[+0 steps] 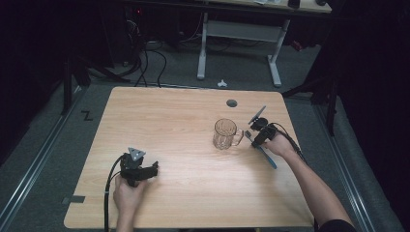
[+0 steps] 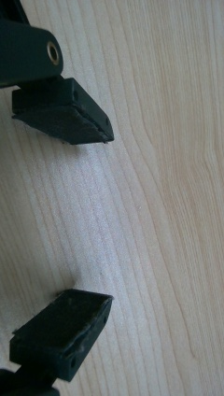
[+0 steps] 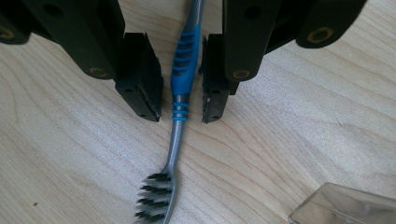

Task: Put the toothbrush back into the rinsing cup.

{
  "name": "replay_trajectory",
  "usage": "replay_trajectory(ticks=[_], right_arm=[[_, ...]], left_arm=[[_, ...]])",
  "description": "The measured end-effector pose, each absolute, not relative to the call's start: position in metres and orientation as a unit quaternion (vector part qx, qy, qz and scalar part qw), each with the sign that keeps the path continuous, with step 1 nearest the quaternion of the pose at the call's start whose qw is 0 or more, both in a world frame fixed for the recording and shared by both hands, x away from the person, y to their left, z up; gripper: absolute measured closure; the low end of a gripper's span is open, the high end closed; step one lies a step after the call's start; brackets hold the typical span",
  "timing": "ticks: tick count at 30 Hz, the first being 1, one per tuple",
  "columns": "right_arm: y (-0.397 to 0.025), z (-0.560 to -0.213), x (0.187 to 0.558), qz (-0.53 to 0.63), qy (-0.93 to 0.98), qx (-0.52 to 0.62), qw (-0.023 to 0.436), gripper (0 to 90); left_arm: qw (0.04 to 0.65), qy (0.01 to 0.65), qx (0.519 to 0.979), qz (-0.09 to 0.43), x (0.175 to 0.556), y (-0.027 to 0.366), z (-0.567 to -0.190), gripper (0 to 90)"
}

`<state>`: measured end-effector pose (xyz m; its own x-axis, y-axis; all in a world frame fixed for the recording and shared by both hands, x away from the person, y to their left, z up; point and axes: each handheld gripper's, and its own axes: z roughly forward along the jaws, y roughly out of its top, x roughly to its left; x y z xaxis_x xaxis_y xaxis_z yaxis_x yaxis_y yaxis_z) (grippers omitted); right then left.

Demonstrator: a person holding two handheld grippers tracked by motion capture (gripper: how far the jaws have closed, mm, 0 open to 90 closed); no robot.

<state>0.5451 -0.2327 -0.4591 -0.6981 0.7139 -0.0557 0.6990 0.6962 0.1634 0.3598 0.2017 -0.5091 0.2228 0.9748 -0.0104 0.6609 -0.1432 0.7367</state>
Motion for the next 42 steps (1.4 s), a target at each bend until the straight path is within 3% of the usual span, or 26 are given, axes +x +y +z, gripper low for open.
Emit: replay_trajectory(ticks=[19, 42], right_arm=[[-0.2359, -0.4582, 0.5507, 0.052, 0.919, 0.389, 0.037, 78.5], [-0.2333, -0.4573, 0.5506, 0.051, 0.921, 0.385, 0.038, 79.3]], left_arm=[[0.318, 0.572, 0.714, 0.247, 0.3598, 0.2017, -0.5091, 18.6], [0.318, 0.572, 0.715, 0.247, 0.3598, 0.2017, -0.5091, 18.6]])
